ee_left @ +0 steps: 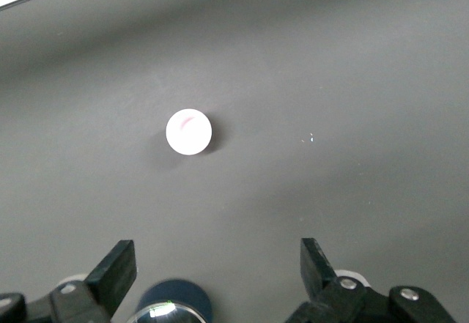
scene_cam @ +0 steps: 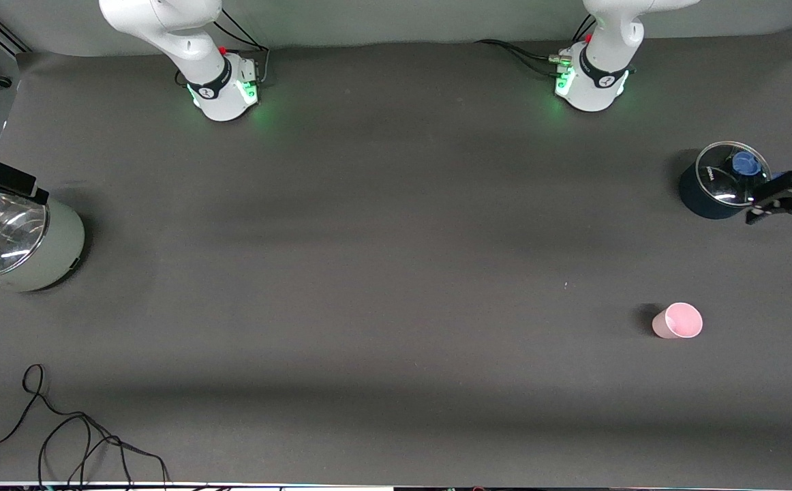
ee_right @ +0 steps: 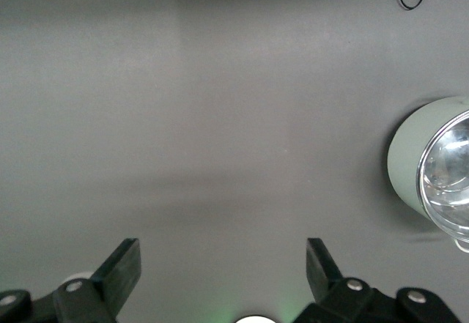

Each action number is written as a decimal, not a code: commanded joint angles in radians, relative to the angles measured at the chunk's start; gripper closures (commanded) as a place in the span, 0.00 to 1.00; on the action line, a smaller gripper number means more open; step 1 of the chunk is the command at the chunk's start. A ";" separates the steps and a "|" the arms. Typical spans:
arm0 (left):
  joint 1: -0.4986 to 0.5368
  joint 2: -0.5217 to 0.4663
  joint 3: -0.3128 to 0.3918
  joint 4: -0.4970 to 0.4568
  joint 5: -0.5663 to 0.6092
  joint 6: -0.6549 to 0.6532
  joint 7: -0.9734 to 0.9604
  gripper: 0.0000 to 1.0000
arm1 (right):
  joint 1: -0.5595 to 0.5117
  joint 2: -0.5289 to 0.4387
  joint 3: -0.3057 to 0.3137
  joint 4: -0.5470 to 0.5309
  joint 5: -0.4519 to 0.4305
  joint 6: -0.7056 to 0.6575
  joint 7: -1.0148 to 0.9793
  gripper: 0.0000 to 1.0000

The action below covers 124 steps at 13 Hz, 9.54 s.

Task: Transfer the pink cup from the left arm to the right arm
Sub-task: 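Move the left gripper down toward the pink cup, then close the left gripper around the pink cup's side, then lift the pink cup with the left gripper toward the table's middle, then lower the right gripper onto the cup rim beside the left gripper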

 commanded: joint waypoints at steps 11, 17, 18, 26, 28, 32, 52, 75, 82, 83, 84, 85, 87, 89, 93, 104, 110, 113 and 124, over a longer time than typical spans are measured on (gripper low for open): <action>0.343 0.491 -0.007 0.031 -0.590 0.140 1.178 0.00 | 0.005 0.003 -0.011 0.011 -0.009 -0.010 0.004 0.00; 0.464 0.746 -0.012 0.060 -0.932 0.137 1.790 0.00 | 0.005 0.003 -0.011 0.011 -0.009 -0.012 0.006 0.00; 0.478 0.778 -0.013 0.060 -0.957 0.132 1.843 0.00 | 0.005 0.003 -0.011 0.011 -0.009 -0.012 0.004 0.00; 0.509 0.859 -0.036 0.059 -1.035 0.068 1.946 0.00 | 0.005 0.003 -0.011 0.009 -0.010 -0.012 0.004 0.00; 0.510 0.872 -0.050 0.059 -1.035 0.063 1.949 0.00 | 0.005 0.003 -0.011 0.009 -0.010 -0.012 0.006 0.00; 0.536 0.907 -0.085 0.057 -1.069 0.040 1.980 0.00 | 0.005 0.003 -0.011 0.009 -0.010 -0.012 0.006 0.00; 0.455 0.929 -0.120 0.056 -1.113 0.132 1.983 0.43 | 0.005 0.003 -0.011 0.009 -0.010 -0.011 0.006 0.00; 0.443 0.706 -0.973 -0.137 -1.241 1.100 1.688 0.74 | 0.016 0.012 -0.004 0.011 0.013 -0.005 0.032 0.00; 0.371 0.700 -1.239 -0.259 -1.351 1.420 1.681 0.73 | 0.098 0.070 0.008 0.090 0.105 0.011 0.491 0.01; 0.369 0.698 -1.286 -0.263 -1.389 1.446 1.682 0.73 | 0.114 0.087 0.008 0.117 0.132 0.012 0.588 0.01; 0.340 0.700 -1.317 -0.269 -1.406 1.504 1.681 0.74 | 0.120 0.105 0.009 0.140 0.170 0.013 0.680 0.01; 0.284 0.700 -1.320 -0.263 -1.420 1.555 1.676 0.74 | 0.121 0.124 0.008 0.163 0.207 0.021 0.752 0.01; 0.234 0.695 -1.335 -0.257 -1.463 1.604 1.671 0.74 | 0.160 0.138 0.009 0.184 0.253 0.077 0.905 0.01; 0.210 0.692 -1.389 -0.251 -1.494 1.664 1.659 0.74 | 0.216 0.150 0.009 0.189 0.257 0.164 1.057 0.01; 0.142 0.686 -1.392 -0.194 -1.492 1.706 1.615 0.75 | 0.347 0.171 0.008 0.209 0.255 0.277 1.283 0.01; 0.150 0.649 -1.400 -0.182 -1.480 1.706 1.612 0.77 | 0.606 0.406 0.006 0.465 0.158 0.280 1.871 0.01; 0.157 0.651 -1.400 -0.184 -1.478 1.706 1.612 0.78 | 0.669 0.443 0.008 0.459 0.164 0.343 2.027 0.01; 0.159 0.651 -1.398 -0.184 -1.478 1.706 1.612 0.78 | 0.683 0.454 0.008 0.431 0.181 0.341 2.037 0.01; 0.157 0.651 -1.397 -0.184 -1.480 1.706 1.612 0.77 | 0.683 0.507 0.008 0.428 0.203 0.341 2.057 1.00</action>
